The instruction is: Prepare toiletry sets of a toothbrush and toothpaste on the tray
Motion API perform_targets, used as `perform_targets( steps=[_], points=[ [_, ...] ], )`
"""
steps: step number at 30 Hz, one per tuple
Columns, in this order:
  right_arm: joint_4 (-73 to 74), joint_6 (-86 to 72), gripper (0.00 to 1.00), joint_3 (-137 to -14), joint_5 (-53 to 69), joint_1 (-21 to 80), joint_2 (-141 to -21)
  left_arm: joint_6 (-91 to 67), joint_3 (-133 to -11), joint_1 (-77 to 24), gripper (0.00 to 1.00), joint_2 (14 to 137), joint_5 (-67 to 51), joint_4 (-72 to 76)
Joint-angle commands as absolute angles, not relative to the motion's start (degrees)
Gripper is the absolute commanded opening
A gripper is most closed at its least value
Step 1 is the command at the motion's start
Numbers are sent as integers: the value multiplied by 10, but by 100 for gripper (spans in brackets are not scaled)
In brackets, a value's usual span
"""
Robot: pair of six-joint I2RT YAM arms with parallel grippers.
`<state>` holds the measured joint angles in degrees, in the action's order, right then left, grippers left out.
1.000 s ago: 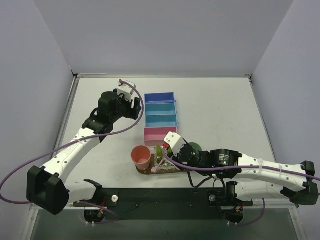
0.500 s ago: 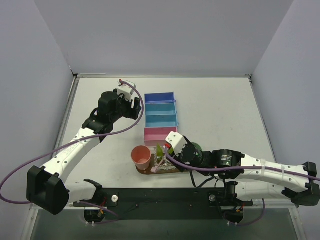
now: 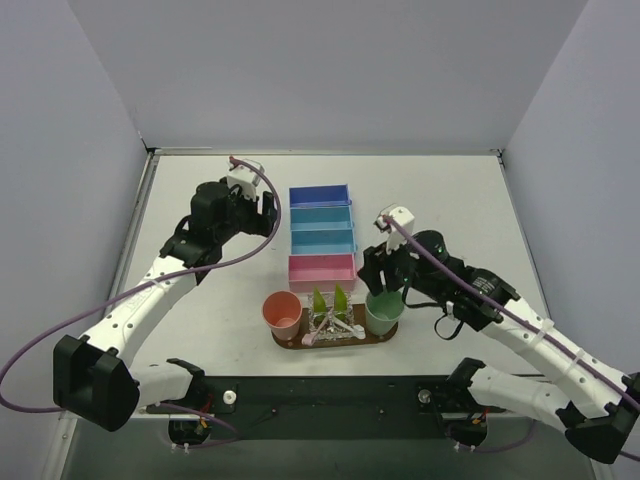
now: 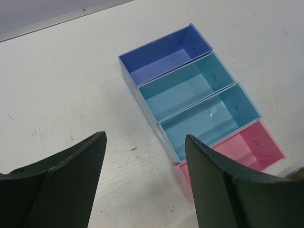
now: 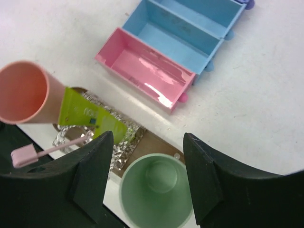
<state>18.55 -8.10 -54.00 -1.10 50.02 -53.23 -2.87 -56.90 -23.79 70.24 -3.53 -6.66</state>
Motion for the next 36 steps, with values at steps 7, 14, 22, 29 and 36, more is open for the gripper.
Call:
perform_targets(
  steps=[7,14,22,29,36],
  points=[
    [99,-153,56,-515,210,184,-562,-108,-568,-160,79,672,-17,-51],
    [72,-214,56,-491,202,11,-525,-123,-580,-106,84,653,-20,-54],
    [44,-171,56,-466,77,2,-418,-99,-592,-121,91,606,44,-49],
    [20,-159,56,-442,47,2,-373,-91,-576,-130,92,569,66,-31],
    [23,-158,56,-445,50,1,-381,-78,-573,-141,92,558,91,-30]
  ],
)
